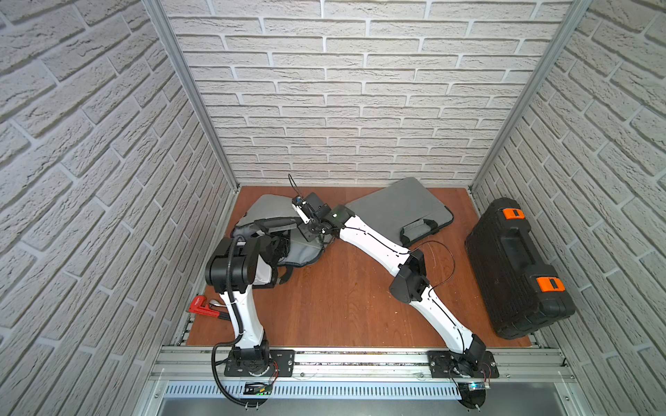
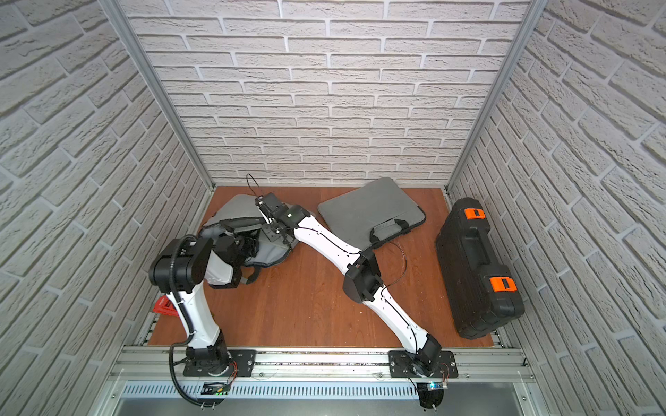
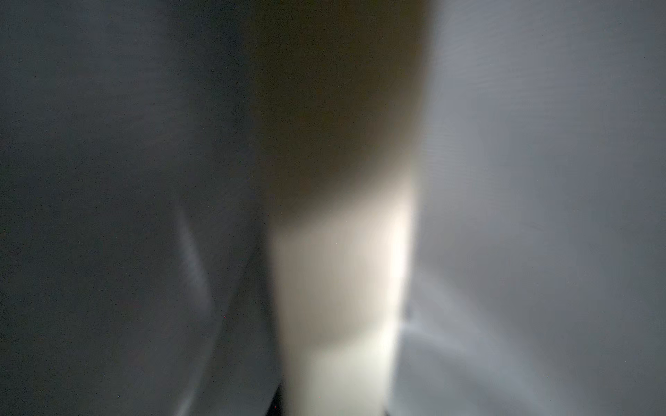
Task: Open the zippered laptop bag and take out the laptop
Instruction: Take out the laptop from the zippered laptop bag.
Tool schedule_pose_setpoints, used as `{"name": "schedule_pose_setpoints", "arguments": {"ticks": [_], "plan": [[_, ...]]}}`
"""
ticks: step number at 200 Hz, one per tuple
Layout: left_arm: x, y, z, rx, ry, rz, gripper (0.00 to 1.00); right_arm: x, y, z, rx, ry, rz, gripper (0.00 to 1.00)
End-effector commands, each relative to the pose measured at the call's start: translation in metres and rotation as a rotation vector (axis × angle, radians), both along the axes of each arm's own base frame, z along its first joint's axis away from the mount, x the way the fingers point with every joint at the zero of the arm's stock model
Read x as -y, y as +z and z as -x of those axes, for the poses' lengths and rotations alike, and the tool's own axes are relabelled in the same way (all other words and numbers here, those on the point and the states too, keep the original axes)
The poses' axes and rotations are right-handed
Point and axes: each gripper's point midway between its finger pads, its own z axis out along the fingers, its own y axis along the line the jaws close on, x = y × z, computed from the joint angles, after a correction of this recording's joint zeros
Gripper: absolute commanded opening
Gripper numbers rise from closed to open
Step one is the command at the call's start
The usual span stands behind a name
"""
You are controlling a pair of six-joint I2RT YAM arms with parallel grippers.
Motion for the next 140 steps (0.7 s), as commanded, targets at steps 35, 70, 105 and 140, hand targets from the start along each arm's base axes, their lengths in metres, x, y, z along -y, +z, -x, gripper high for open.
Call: {"name": "schedule_pose_setpoints", "arguments": {"ticks": [35,70,105,140], "plan": [[-0.009,0.072,0.021,0.205,-0.014,-0.008,0.00,-0.016,0.032,-0.026,0.154,0.012,-0.079,0.06],[-0.012,0.088,0.037,0.217,-0.006,-0.005,0.00,-0.018,0.027,-0.033,0.179,0.025,-0.067,0.06],[-0.011,0.103,0.056,0.209,-0.018,-0.033,0.00,-0.021,0.025,-0.043,0.204,0.047,-0.087,0.06],[-0.010,0.124,0.081,0.184,-0.031,-0.109,0.00,-0.022,0.021,-0.059,0.240,0.046,-0.111,0.06]]}}
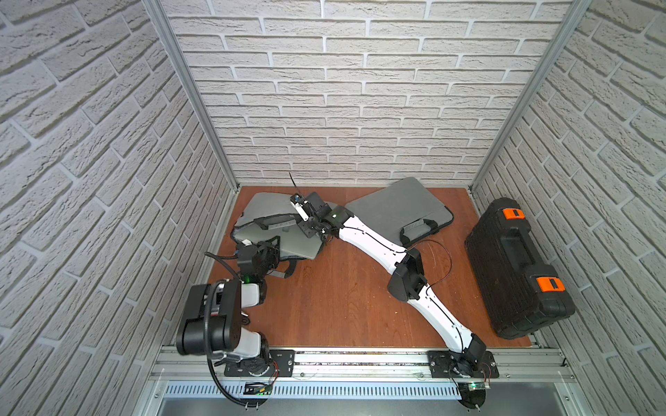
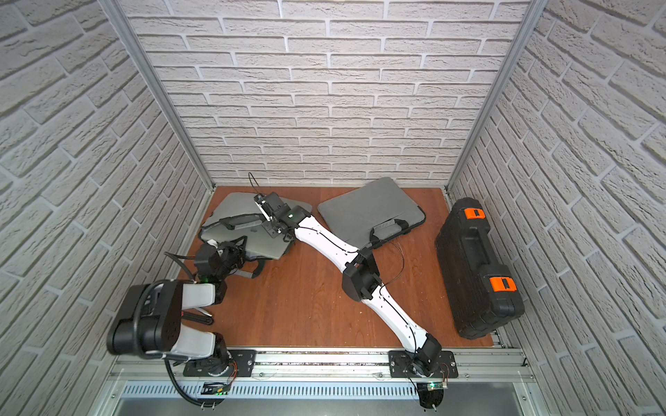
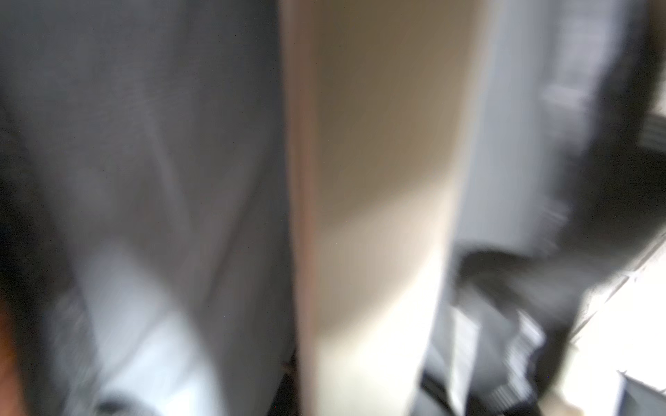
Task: Open the zippered laptop bag and take out the laptop
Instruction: Take out the laptop from the zippered laptop bag, then close the bag flap at the center of the board.
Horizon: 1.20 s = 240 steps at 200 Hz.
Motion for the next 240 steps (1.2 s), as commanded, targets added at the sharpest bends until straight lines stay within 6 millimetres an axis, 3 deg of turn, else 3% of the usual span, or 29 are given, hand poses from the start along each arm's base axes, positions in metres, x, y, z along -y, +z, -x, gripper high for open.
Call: {"name": "schedule_pose_setpoints", "arguments": {"ticks": [1,56,116,132,161,205,212,230,240], "plan": [[0.009,0.072,0.009,0.211,-0.065,-0.084,0.00,-0.018,0.029,-0.025,0.121,0.015,-0.120,0.06],[0.009,0.107,0.055,0.201,-0.061,-0.175,0.00,-0.014,0.021,-0.052,0.164,-0.048,-0.181,0.06],[0.014,0.117,0.079,0.217,-0.068,-0.133,0.00,-0.025,0.000,-0.070,0.205,-0.051,-0.248,0.09],[0.014,0.116,0.083,0.214,-0.068,-0.130,0.00,-0.028,-0.008,-0.071,0.190,-0.033,-0.253,0.17],[0.015,0.115,0.088,0.209,-0.067,-0.114,0.00,-0.028,-0.021,-0.067,0.140,0.002,-0.241,0.54],[0.016,0.114,0.091,0.196,-0.071,-0.102,0.00,-0.020,-0.015,-0.054,0.069,0.030,-0.212,0.70],[0.016,0.114,0.092,0.193,-0.073,-0.102,0.00,-0.017,-0.010,-0.051,0.060,0.028,-0.205,0.80],[0.017,0.115,0.096,0.188,-0.075,-0.101,0.00,-0.011,0.001,-0.042,0.029,0.033,-0.192,0.84],[0.017,0.117,0.098,0.184,-0.074,-0.102,0.00,-0.009,0.009,-0.037,0.015,0.042,-0.191,0.94]]}}
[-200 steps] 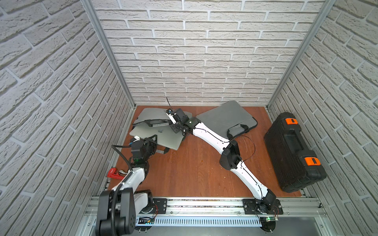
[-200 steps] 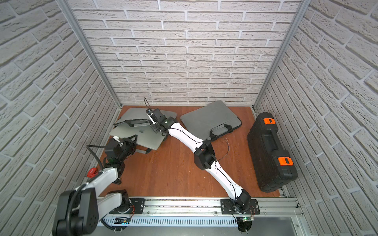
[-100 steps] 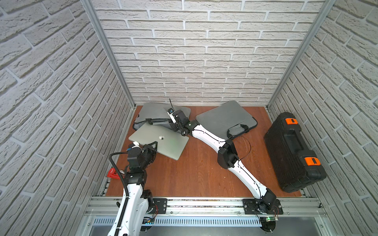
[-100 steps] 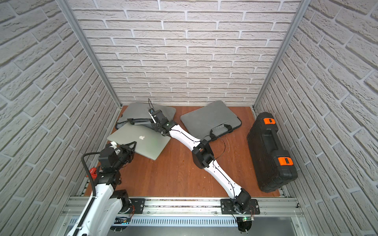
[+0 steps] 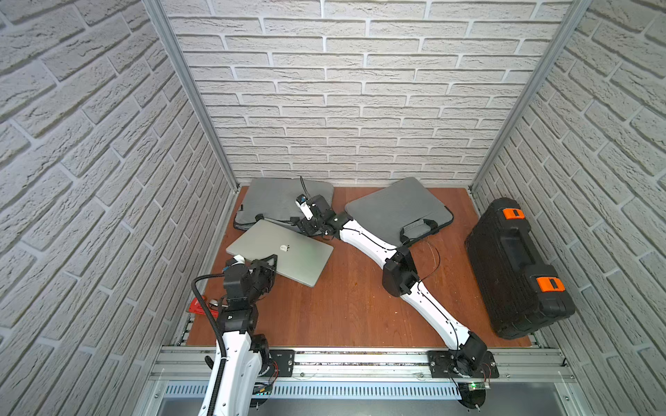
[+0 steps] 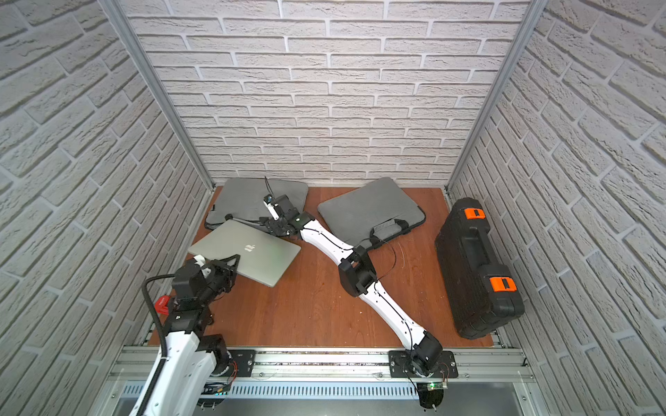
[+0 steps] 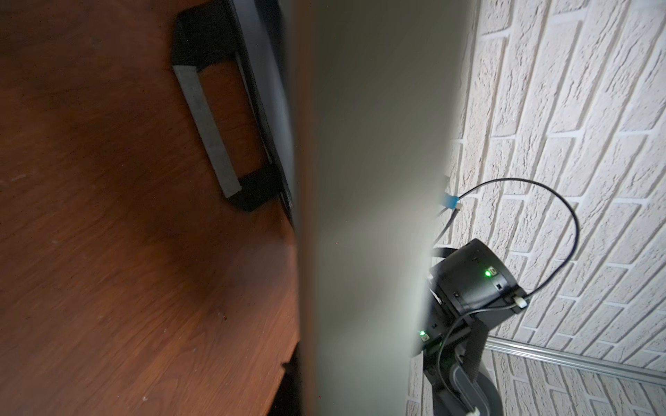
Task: Open the zippered laptop bag and take out the laptop
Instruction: Close the bag flap at the center of the board.
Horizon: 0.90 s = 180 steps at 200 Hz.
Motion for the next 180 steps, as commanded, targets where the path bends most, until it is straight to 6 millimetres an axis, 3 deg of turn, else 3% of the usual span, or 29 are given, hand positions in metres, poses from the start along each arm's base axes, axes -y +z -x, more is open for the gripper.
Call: {"name": "schedule_pose_setpoints", "arguments": {"ticks": [1,46,70,89,109,121,142,180], "plan": [[0.007,0.076,-0.003,0.259,-0.039,-0.010,0.00,-0.001,0.077,0.015,0.023,0.034,-0.068,0.94],[0.005,0.076,0.011,0.236,-0.019,-0.011,0.00,0.015,0.103,0.031,-0.032,0.010,-0.063,0.94],[0.002,0.075,0.022,0.219,0.001,-0.023,0.00,0.018,0.108,0.049,-0.108,0.036,-0.071,0.86],[-0.001,0.070,0.030,0.190,0.018,-0.039,0.00,0.021,0.103,0.066,-0.194,0.055,-0.066,0.73],[-0.003,0.065,0.038,0.167,0.036,-0.044,0.00,0.029,0.093,0.081,-0.283,0.034,-0.042,0.47],[-0.006,0.061,0.043,0.150,0.053,-0.048,0.00,0.030,0.086,0.090,-0.329,0.044,-0.029,0.36],[-0.013,0.056,0.053,0.119,0.092,-0.078,0.00,0.032,0.076,0.103,-0.371,0.055,0.009,0.31],[-0.021,0.042,0.058,0.062,0.135,-0.095,0.00,0.029,0.059,0.114,-0.391,0.056,0.065,0.32]]}}
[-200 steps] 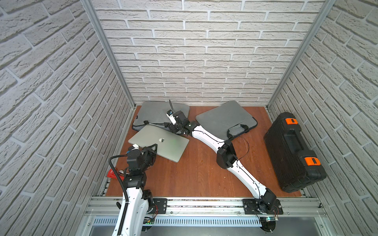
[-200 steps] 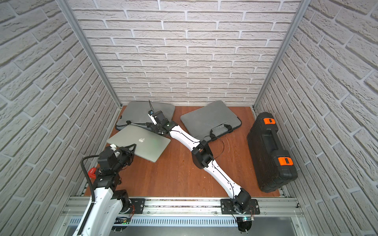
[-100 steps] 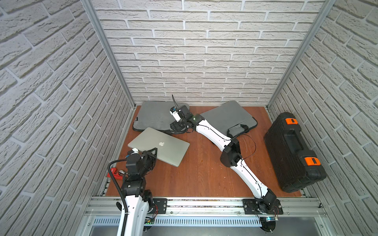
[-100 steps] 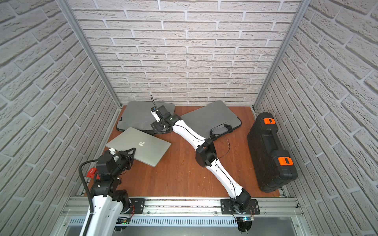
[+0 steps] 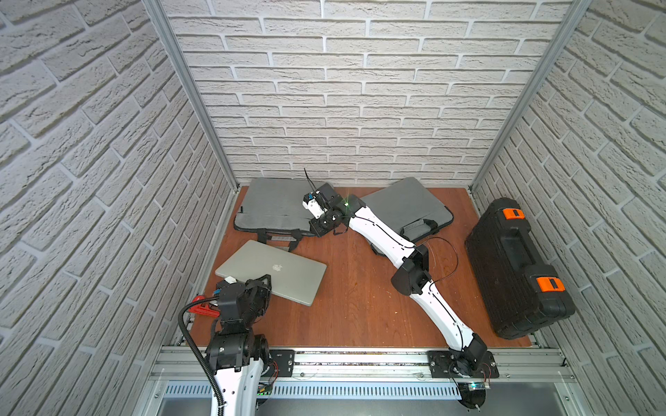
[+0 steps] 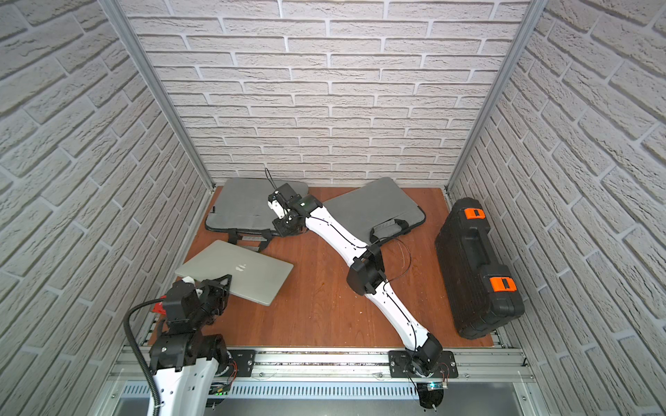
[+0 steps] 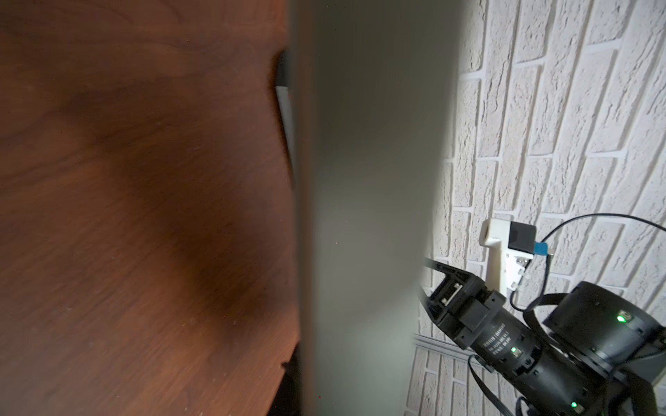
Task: Open the zippered laptop bag and take out the laptop
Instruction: Close the bag flap at the center of the board, then place the laptop at the center of the board.
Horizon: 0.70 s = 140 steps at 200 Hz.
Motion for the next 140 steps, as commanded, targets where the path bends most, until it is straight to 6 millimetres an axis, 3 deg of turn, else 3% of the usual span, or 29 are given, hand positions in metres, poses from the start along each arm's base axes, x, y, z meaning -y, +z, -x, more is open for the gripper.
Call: {"name": "schedule_pose_setpoints", "arguments": {"ticks": [1,44,80,140], "plan": [[-0.005,0.054,-0.009,0.191,0.018,-0.040,0.00,-0.006,0.000,0.017,-0.028,0.019,0.017,0.32],[-0.013,0.042,-0.007,0.163,0.063,-0.053,0.00,-0.010,-0.013,0.021,-0.060,0.014,0.020,0.47],[-0.012,0.022,-0.015,0.146,0.071,-0.015,0.00,-0.004,-0.013,0.018,-0.044,-0.010,0.046,0.57],[-0.017,-0.009,-0.016,0.080,0.099,-0.027,0.00,0.016,0.015,0.007,0.011,-0.058,0.059,0.65]]}}
